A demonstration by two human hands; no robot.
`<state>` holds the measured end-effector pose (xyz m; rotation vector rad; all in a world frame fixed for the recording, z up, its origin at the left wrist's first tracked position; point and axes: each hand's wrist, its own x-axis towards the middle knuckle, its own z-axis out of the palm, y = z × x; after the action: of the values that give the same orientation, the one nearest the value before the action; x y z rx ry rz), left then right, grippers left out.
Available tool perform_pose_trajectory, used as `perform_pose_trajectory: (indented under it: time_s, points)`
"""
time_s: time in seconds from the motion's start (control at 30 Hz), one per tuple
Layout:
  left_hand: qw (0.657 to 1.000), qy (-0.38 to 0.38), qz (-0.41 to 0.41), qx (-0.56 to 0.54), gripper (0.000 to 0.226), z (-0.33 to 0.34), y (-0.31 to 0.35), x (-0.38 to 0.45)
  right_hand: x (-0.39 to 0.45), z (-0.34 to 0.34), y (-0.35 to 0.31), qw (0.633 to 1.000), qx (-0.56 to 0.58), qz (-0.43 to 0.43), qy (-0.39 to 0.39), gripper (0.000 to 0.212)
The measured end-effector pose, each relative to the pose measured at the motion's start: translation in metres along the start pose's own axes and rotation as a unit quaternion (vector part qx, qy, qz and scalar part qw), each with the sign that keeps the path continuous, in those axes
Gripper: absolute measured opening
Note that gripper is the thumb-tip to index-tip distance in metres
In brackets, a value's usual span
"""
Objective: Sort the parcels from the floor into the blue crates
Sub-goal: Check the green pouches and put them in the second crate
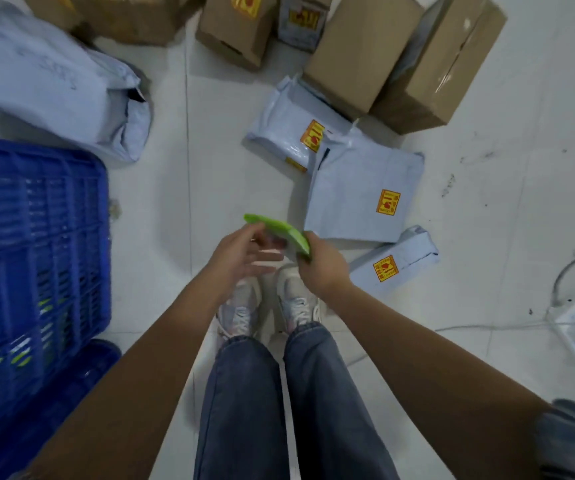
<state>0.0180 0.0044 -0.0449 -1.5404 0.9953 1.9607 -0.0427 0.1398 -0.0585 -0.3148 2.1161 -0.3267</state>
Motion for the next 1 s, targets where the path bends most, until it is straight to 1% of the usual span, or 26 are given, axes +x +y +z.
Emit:
perform_pose_trajectory:
  time_s: [0.03, 0.07, 0.1, 0.13, 0.17, 0.2, 0.23, 0.27, 0.33, 0.37, 0.43, 0.47, 0.57, 0.63, 0.7, 0.77, 0.87, 0.93, 1.0]
  points:
    - [0.999, 0.005, 0.022, -0.026, 0.028, -0.005, 0.01, -0.008, 0.0, -0.007, -0.008, 0.995, 0.096, 0.033, 0.002, 0.034]
    - [0.997, 0.033, 0.05, -0.053, 0.029, -0.012, 0.018, -0.013, 0.0, -0.015, -0.017, 0.976, 0.204, 0.071, -0.006, 0.032]
    - [0.992, 0.076, 0.079, -0.063, 0.026, -0.019, 0.026, -0.016, 0.0, -0.022, -0.025, 0.947, 0.3, 0.11, -0.018, 0.033]
    - [0.984, 0.126, 0.108, -0.06, 0.021, -0.026, 0.032, -0.019, -0.001, -0.029, -0.034, 0.917, 0.373, 0.14, -0.032, 0.035]
    - [0.976, 0.167, 0.133, -0.04, 0.016, -0.034, 0.036, -0.02, -0.001, -0.035, -0.041, 0.891, 0.424, 0.156, -0.047, 0.037]
    - [0.97, 0.19, 0.148, -0.016, 0.011, -0.041, 0.038, -0.021, 0.0, -0.04, -0.048, 0.87, 0.461, 0.159, -0.067, 0.039]
    - [0.969, 0.195, 0.154, 0.007, 0.008, -0.047, 0.038, -0.023, 0.0, -0.044, -0.055, 0.857, 0.484, 0.152, -0.093, 0.039]
    - [0.971, 0.184, 0.153, 0.025, 0.013, -0.052, 0.038, -0.026, 0.001, -0.046, -0.063, 0.852, 0.49, 0.138, -0.121, 0.038]
    - [0.981, 0.12, 0.149, 0.032, 0.027, -0.056, 0.037, -0.034, 0.001, -0.048, -0.075, 0.854, 0.48, 0.095, -0.174, 0.036]
    - [0.985, 0.085, 0.149, 0.031, 0.031, -0.058, 0.036, -0.036, 0.001, -0.049, -0.081, 0.853, 0.478, 0.076, -0.196, 0.035]
    - [0.986, 0.04, 0.155, 0.036, 0.03, -0.061, 0.029, -0.042, 0.0, -0.048, -0.089, 0.851, 0.474, 0.057, -0.221, 0.033]
    - [0.986, 0.035, 0.163, 0.025, 0.028, -0.063, 0.026, -0.045, 0.0, -0.046, -0.094, 0.853, 0.468, 0.052, -0.223, 0.032]
    - [0.979, 0.068, 0.19, -0.035, 0.025, -0.071, 0.014, -0.053, -0.005, -0.035, -0.11, 0.863, 0.462, 0.04, -0.199, 0.025]
    - [0.972, 0.087, 0.2, -0.09, 0.016, -0.081, 0.011, -0.064, -0.012, -0.027, -0.126, 0.869, 0.465, 0.023, -0.166, 0.018]
    - [0.964, 0.1, 0.211, -0.125, 0.014, -0.093, 0.011, -0.076, -0.022, -0.022, -0.144, 0.883, 0.446, 0.001, -0.148, 0.019]
    - [0.961, 0.106, 0.218, -0.137, 0.016, -0.109, 0.013, -0.092, -0.034, -0.019, -0.164, 0.894, 0.423, -0.034, -0.146, 0.022]
    - [0.959, 0.107, 0.218, -0.147, 0.018, -0.141, 0.02, -0.125, -0.056, -0.014, -0.2, 0.904, 0.391, -0.069, -0.158, 0.025]
    - [0.95, 0.146, 0.237, -0.141, 0.016, -0.169, 0.026, -0.153, -0.069, -0.006, -0.227, 0.906, 0.37, -0.087, -0.184, 0.024]
    - [0.931, 0.198, 0.271, -0.146, 0.013, -0.203, 0.029, -0.181, -0.082, 0.005, -0.26, 0.903, 0.356, -0.099, -0.217, 0.023]
